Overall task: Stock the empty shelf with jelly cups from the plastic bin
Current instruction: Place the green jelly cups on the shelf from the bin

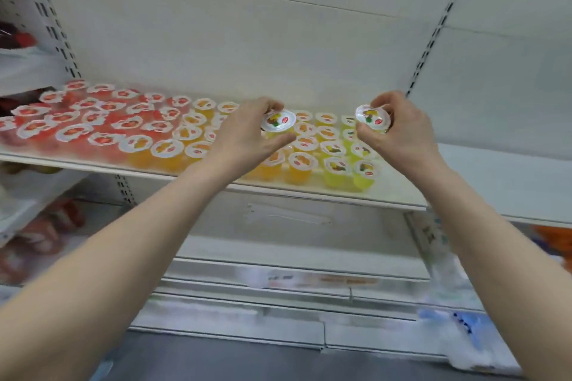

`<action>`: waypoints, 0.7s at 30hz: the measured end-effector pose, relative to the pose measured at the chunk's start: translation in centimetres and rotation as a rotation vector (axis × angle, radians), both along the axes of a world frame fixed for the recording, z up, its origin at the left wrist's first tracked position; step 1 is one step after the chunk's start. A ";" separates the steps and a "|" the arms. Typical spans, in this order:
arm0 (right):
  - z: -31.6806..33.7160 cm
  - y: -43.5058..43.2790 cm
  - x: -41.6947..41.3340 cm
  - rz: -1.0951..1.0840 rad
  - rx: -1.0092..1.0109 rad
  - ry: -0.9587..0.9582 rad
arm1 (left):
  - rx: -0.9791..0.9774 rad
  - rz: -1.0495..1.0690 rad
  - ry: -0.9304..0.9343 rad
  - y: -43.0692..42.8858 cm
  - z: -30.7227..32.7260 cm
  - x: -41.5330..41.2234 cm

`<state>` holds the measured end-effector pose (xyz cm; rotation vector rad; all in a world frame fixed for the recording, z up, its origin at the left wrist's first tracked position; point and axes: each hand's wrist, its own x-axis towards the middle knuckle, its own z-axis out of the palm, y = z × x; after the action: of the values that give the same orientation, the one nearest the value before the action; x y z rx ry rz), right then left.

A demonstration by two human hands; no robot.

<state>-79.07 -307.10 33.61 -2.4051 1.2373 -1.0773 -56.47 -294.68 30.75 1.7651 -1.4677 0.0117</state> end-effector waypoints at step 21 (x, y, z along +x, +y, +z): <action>-8.0 -12.1 -6.8 0.071 0.241 0.252 | 0.021 -0.008 0.008 -10.4 -1.3 -9.9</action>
<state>-85.90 -319.19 25.63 -2.4275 1.2629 -0.5796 -66.34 -305.11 29.45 1.7741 -1.4738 -0.0152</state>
